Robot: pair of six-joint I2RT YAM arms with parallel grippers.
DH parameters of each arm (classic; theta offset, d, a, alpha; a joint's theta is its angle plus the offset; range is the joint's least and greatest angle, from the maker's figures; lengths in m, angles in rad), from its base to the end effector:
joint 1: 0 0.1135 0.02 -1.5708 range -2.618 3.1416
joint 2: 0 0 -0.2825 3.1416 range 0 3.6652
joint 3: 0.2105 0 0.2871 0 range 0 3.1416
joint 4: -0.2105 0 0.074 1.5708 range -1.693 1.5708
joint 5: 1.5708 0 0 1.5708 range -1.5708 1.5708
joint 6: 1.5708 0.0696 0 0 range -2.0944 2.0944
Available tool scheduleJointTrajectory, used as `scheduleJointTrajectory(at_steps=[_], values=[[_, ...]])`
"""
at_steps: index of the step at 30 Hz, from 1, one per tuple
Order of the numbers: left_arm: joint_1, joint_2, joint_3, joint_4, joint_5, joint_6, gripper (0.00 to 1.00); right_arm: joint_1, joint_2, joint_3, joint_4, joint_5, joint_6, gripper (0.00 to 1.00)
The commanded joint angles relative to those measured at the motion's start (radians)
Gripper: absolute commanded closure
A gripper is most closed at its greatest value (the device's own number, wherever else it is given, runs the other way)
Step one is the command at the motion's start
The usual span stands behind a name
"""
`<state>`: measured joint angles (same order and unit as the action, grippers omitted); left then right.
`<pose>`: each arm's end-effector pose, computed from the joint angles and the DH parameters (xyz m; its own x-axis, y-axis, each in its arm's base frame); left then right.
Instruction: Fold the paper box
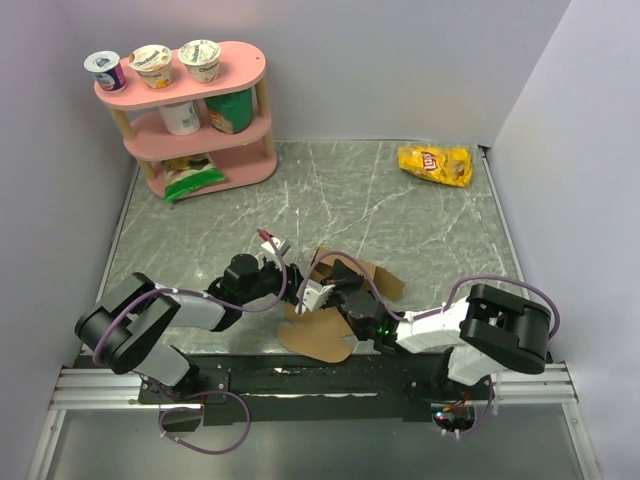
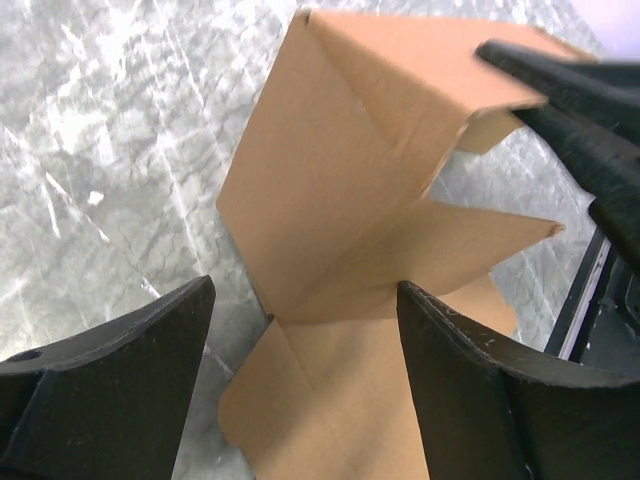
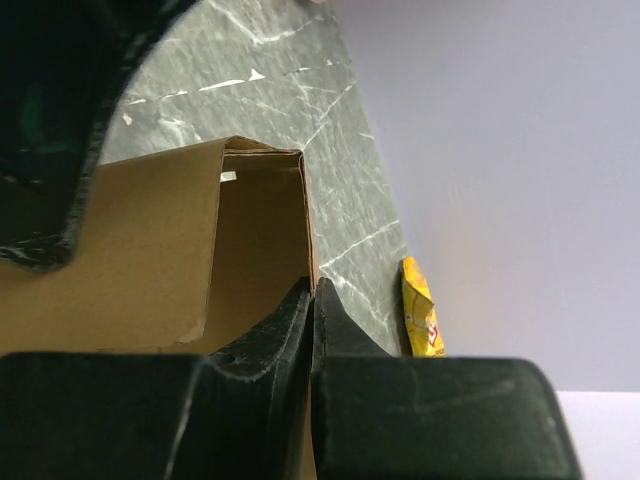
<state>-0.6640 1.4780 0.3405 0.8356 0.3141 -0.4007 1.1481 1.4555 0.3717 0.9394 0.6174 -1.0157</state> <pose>0.2230 -0.2018 0.1235 -0.5348 -0.0525 -0.8433 0.6623 0.5937 -0.4570 0.1603 0.2582 0.1553 0.4011 -0.7975 -0.4507 -0.3182 0.3401 -0.8849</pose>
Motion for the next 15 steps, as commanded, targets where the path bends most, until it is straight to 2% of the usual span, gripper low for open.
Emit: scheduleJointTrajectory(at_steps=[1, 5, 9, 15], values=[[-0.008, 0.008, 0.000, 0.158, -0.033, 0.007, 0.21, 0.019, 0.017, 0.001, 0.065, 0.012, 0.020, 0.94], [-0.016, 0.030, 0.017, 0.184, -0.055, 0.020, 0.23, 0.022, 0.014, 0.010, 0.003, -0.004, 0.068, 0.94], [-0.026, 0.056, 0.018, 0.224, -0.078, 0.033, 0.26, 0.036, 0.045, 0.003, 0.045, 0.028, 0.046, 0.92], [-0.066, 0.070, -0.018, 0.319, -0.184, 0.040, 0.34, 0.048, 0.080, 0.004, 0.075, 0.047, 0.061, 0.90]])
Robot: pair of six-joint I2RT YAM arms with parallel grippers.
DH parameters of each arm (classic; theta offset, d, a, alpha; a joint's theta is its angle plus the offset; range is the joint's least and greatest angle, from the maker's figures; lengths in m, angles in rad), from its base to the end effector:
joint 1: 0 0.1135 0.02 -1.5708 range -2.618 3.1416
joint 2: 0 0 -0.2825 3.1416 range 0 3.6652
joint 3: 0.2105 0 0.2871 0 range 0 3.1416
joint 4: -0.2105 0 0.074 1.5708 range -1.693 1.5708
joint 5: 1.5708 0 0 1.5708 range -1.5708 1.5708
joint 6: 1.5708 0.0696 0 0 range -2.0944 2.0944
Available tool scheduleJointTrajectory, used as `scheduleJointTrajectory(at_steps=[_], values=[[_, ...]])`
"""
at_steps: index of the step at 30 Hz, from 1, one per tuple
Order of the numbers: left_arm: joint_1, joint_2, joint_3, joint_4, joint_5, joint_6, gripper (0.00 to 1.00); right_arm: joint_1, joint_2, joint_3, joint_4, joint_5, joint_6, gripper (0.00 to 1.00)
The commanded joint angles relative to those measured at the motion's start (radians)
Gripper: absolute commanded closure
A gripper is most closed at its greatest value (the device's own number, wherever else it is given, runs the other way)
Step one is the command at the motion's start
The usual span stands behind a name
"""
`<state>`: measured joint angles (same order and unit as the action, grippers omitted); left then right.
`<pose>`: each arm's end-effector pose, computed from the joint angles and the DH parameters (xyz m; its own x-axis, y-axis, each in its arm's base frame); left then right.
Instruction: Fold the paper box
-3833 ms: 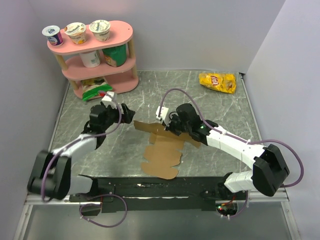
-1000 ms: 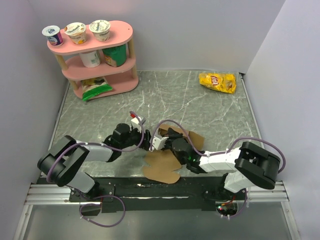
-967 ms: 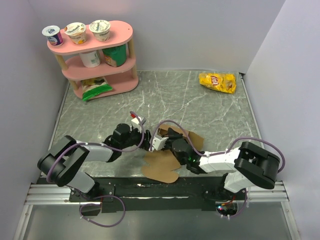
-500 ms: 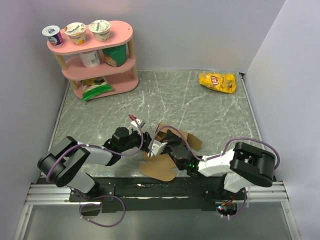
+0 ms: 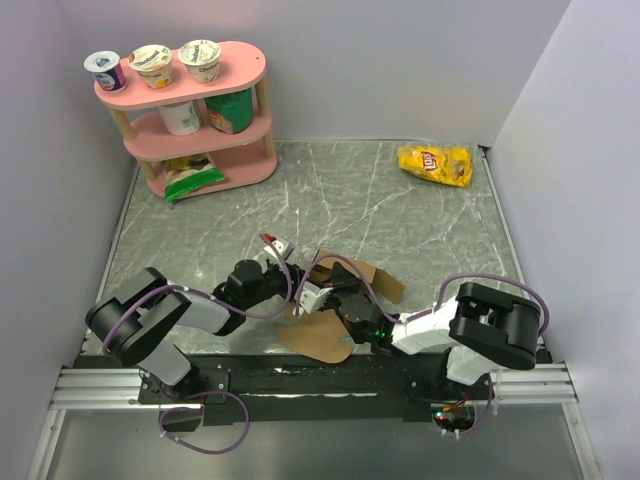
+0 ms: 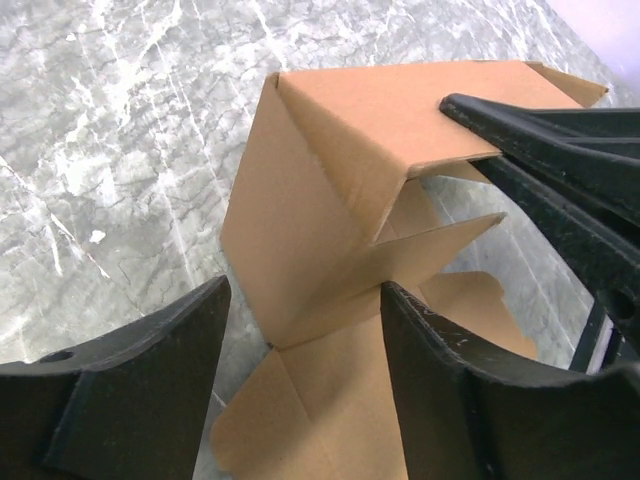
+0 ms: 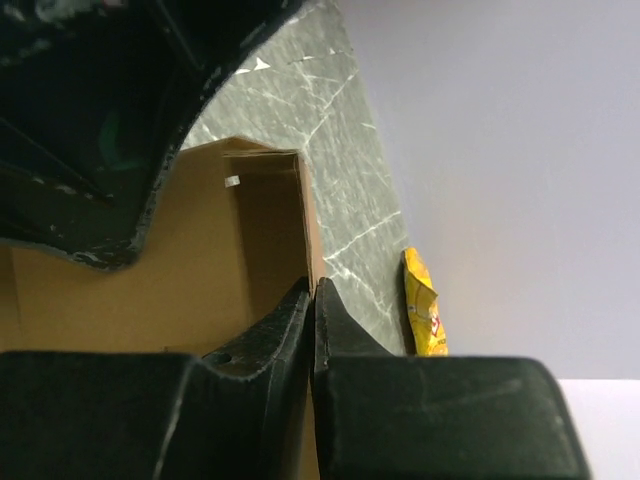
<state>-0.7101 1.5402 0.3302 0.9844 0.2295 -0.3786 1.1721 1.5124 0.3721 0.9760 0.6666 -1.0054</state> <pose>0.2208 -0.2107 0.1226 -0.4544 -0.0840 -0.8868 0.6834 0.6057 -0.4075 0.1570 0.2618 0.1444 0.3776 -0.8131 -0.4431 -0.3148 0.3374 -0.8872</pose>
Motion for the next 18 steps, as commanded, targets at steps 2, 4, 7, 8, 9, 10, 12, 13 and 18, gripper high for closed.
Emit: scheduleJointTrajectory(at_steps=[2, 4, 7, 8, 9, 10, 12, 13, 18], values=[[-0.034, 0.017, -0.014, 0.198, -0.130, 0.018, 0.38, 0.029, 0.025, 0.002, 0.035, 0.001, 0.065, 0.89], [-0.046, 0.020, -0.022, 0.215, -0.153, 0.018, 0.40, 0.029, 0.017, -0.002, 0.038, 0.005, 0.073, 0.87], [-0.055, 0.032, -0.028, 0.255, -0.185, 0.020, 0.43, 0.031, -0.007, -0.004, 0.004, -0.009, 0.105, 0.86], [-0.058, 0.034, -0.025, 0.264, -0.186, 0.021, 0.45, 0.029, -0.014, -0.004, -0.019, -0.016, 0.129, 0.86], [-0.060, 0.040, -0.022, 0.264, -0.190, 0.023, 0.46, 0.029, -0.020, -0.005, -0.026, -0.027, 0.140, 0.86], [-0.068, 0.044, -0.014, 0.264, -0.193, 0.026, 0.48, 0.028, -0.033, -0.007, -0.037, -0.033, 0.151, 0.86], [-0.077, 0.057, -0.014, 0.281, -0.225, 0.033, 0.51, 0.029, -0.041, -0.006, -0.065, -0.036, 0.178, 0.85], [-0.089, 0.063, -0.016, 0.290, -0.226, 0.035, 0.53, 0.029, -0.046, -0.007, -0.065, -0.039, 0.185, 0.85], [-0.156, 0.092, -0.020, 0.335, -0.382, 0.059, 0.66, 0.029, -0.054, -0.016, -0.082, -0.039, 0.217, 0.85]])
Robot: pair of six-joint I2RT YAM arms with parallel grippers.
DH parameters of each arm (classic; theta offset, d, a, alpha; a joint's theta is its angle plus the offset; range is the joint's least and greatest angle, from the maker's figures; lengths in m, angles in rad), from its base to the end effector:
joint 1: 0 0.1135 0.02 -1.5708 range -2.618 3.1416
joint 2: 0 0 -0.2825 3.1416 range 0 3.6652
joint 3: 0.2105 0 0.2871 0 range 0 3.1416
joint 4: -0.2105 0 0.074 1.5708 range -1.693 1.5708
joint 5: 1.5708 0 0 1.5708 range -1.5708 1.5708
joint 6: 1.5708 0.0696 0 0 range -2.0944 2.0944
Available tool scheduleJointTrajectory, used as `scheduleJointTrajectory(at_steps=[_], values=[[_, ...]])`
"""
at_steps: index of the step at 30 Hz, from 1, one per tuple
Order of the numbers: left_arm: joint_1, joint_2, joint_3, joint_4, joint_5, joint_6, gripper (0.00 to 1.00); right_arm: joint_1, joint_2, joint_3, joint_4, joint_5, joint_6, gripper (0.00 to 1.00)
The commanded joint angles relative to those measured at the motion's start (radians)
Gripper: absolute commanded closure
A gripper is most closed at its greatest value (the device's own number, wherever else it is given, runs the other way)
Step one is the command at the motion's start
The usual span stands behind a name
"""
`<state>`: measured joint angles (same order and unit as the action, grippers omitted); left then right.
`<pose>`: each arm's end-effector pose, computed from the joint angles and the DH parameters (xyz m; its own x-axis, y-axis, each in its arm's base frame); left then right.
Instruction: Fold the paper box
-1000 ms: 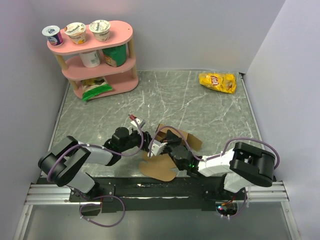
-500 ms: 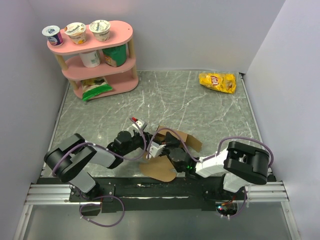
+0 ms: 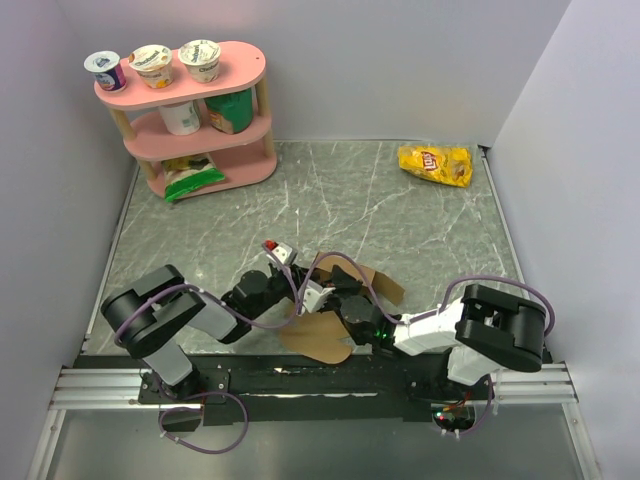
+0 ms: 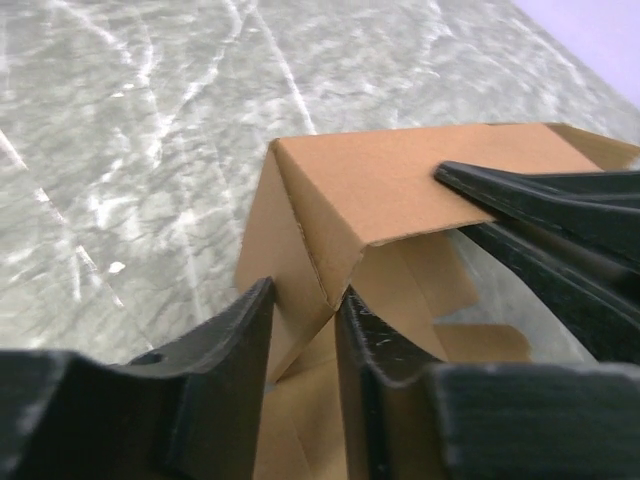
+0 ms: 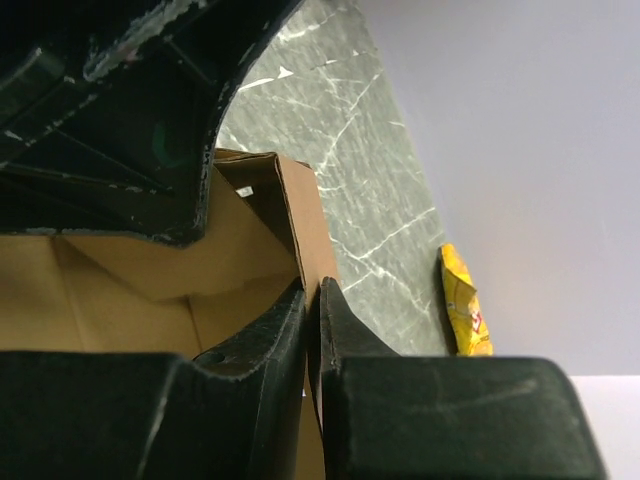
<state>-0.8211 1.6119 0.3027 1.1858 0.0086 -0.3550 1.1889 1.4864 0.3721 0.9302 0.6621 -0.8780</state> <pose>0.2072 -0.2234 0.1224 -0.3351 -0.1502 -0.9301 0.6625 0.6644 -0.3459 0.1517 0.2629 0.1458 0.3463 -0.7662 -0.5413 -0.3761 0.4152 -0.8283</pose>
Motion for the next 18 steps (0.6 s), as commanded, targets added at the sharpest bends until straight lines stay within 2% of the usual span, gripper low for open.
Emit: scheduleJointTrajectory(at_steps=[1, 8, 12, 14, 18], values=[[-0.058, 0.022, 0.012, 0.126, -0.191, 0.043, 0.69, 0.012, -0.029, -0.016, -0.039, -0.033, 0.097, 0.85], [-0.136, 0.057, 0.029, 0.107, -0.327, 0.109, 0.80, 0.014, -0.074, -0.013, -0.068, -0.027, 0.140, 0.74], [-0.185, 0.071, 0.042, 0.094, -0.390, 0.146, 0.84, 0.012, -0.144, -0.010, -0.106, -0.010, 0.181, 0.59], [-0.202, 0.075, 0.053, 0.077, -0.438, 0.168, 0.84, 0.014, -0.179, 0.002, -0.174, -0.010, 0.224, 0.52], [-0.225, 0.075, 0.064, 0.063, -0.475, 0.179, 0.85, 0.014, -0.325, 0.014, -0.307, -0.022, 0.339, 0.47]])
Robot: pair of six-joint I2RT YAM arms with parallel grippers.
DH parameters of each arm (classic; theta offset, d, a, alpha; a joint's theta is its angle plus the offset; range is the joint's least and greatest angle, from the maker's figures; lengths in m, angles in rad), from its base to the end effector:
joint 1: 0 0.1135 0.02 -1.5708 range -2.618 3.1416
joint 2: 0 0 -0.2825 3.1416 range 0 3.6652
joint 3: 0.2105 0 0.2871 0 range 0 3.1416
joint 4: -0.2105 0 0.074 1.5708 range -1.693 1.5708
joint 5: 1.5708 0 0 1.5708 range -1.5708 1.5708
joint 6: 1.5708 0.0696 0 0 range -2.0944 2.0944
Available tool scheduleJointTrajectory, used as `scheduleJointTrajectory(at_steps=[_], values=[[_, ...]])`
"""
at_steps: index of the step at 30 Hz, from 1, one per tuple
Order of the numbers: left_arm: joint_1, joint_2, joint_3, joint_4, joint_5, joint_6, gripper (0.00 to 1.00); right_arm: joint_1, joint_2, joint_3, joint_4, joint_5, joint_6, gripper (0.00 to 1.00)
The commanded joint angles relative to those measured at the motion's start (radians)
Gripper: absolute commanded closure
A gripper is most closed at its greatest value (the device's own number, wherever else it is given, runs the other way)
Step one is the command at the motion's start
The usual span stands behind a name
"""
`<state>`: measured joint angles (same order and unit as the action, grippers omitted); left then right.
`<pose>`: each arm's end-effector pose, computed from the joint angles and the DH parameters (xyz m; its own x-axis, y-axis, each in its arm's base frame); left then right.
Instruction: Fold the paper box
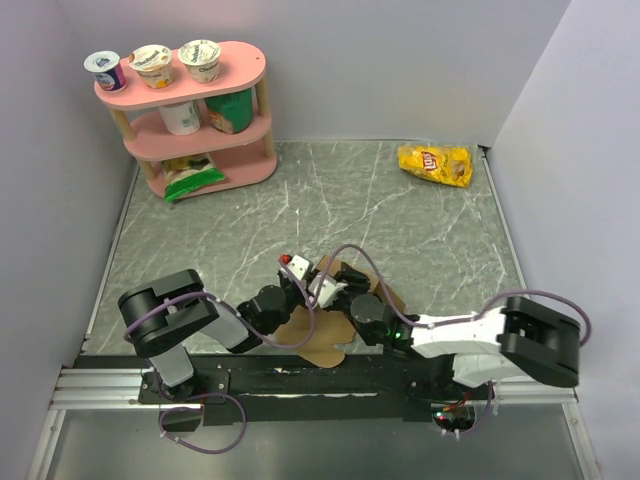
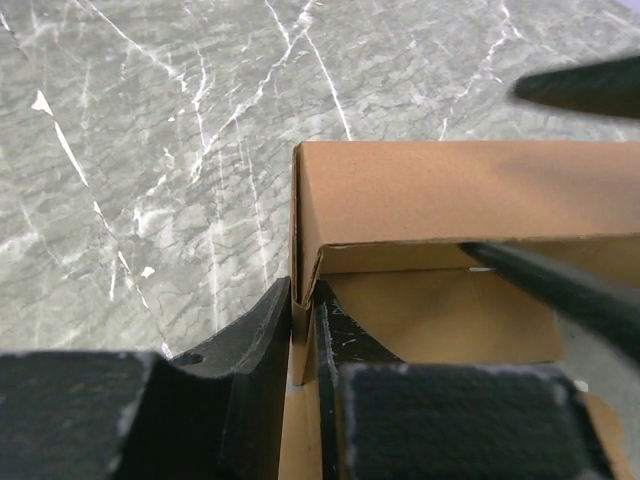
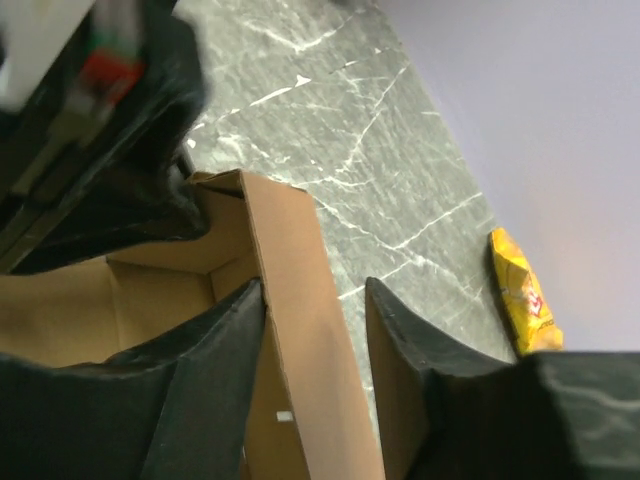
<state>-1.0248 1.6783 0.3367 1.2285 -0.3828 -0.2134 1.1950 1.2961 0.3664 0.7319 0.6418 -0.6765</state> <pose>0.1833 -0.2516 0.1189 -0.1844 -0.0749 -0.9800 0.5740 0.8012 -0.1692 0.1439 0.2513 0.1708 0.2754 -0.6684 -0.6909 -0.4582 0.5406 -0.7056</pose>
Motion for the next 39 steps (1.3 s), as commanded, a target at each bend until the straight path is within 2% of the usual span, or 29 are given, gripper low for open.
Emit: scheduleJointTrajectory(at_steps=[1, 3, 4, 6, 8, 9, 10, 11, 12, 14, 15, 16, 18, 22, 26, 29, 33, 39], values=[[-0.023, 0.009, 0.028, 0.016, -0.087, 0.034, 0.85, 0.008, -0.161, 0.019, -0.130, -0.007, 0.182, 0.46], [-0.024, 0.011, 0.030, 0.009, -0.091, 0.029, 0.86, 0.011, -0.239, 0.016, -0.215, -0.010, 0.248, 0.44], [-0.024, 0.012, 0.030, 0.009, -0.090, 0.028, 0.86, 0.014, -0.265, 0.016, -0.248, -0.008, 0.268, 0.37], [-0.026, 0.017, 0.032, 0.002, -0.094, 0.025, 0.86, 0.024, -0.337, 0.016, -0.345, 0.002, 0.304, 0.31], [-0.026, 0.015, 0.033, -0.006, -0.100, 0.017, 0.86, 0.031, -0.388, 0.028, -0.412, 0.018, 0.382, 0.29], [-0.026, 0.014, 0.035, -0.014, -0.102, 0.014, 0.86, 0.035, -0.437, 0.038, -0.515, 0.025, 0.461, 0.29], [-0.026, 0.011, 0.035, -0.017, -0.100, 0.011, 0.86, 0.032, -0.458, 0.046, -0.547, 0.038, 0.497, 0.28], [-0.027, 0.006, 0.035, -0.023, -0.100, 0.008, 0.86, 0.032, -0.481, 0.064, -0.583, 0.051, 0.532, 0.23], [-0.029, 0.004, 0.036, -0.040, -0.100, 0.005, 0.86, 0.031, -0.512, 0.080, -0.651, 0.071, 0.637, 0.23], [-0.032, 0.000, 0.044, -0.058, -0.111, -0.001, 0.86, 0.029, -0.515, 0.167, -0.764, 0.197, 0.777, 0.23], [-0.038, -0.002, 0.045, -0.069, -0.114, -0.003, 0.87, 0.029, -0.491, 0.201, -0.813, 0.246, 0.910, 0.23], [-0.040, -0.003, 0.047, -0.084, -0.123, -0.010, 0.87, 0.029, -0.469, 0.238, -0.922, 0.299, 0.978, 0.23], [-0.049, -0.003, 0.050, -0.101, -0.136, -0.018, 0.87, 0.031, -0.385, 0.331, -0.983, 0.398, 1.116, 0.23], [-0.067, 0.003, 0.064, -0.136, -0.180, -0.040, 0.90, 0.029, -0.216, 0.425, -0.866, 0.449, 1.098, 0.22], [-0.083, 0.000, 0.070, -0.164, -0.224, -0.064, 0.88, -0.024, -0.049, 0.477, -0.838, 0.423, 1.196, 0.20], [-0.093, -0.002, 0.067, -0.164, -0.235, -0.075, 0.87, -0.043, -0.002, 0.442, -0.783, 0.395, 1.223, 0.20], [-0.104, 0.008, 0.070, -0.156, -0.246, -0.073, 0.87, -0.081, 0.031, 0.344, -0.596, 0.354, 1.197, 0.20], [-0.110, 0.012, 0.074, -0.162, -0.252, -0.084, 0.83, -0.091, 0.132, 0.313, -0.655, 0.326, 1.282, 0.20]])
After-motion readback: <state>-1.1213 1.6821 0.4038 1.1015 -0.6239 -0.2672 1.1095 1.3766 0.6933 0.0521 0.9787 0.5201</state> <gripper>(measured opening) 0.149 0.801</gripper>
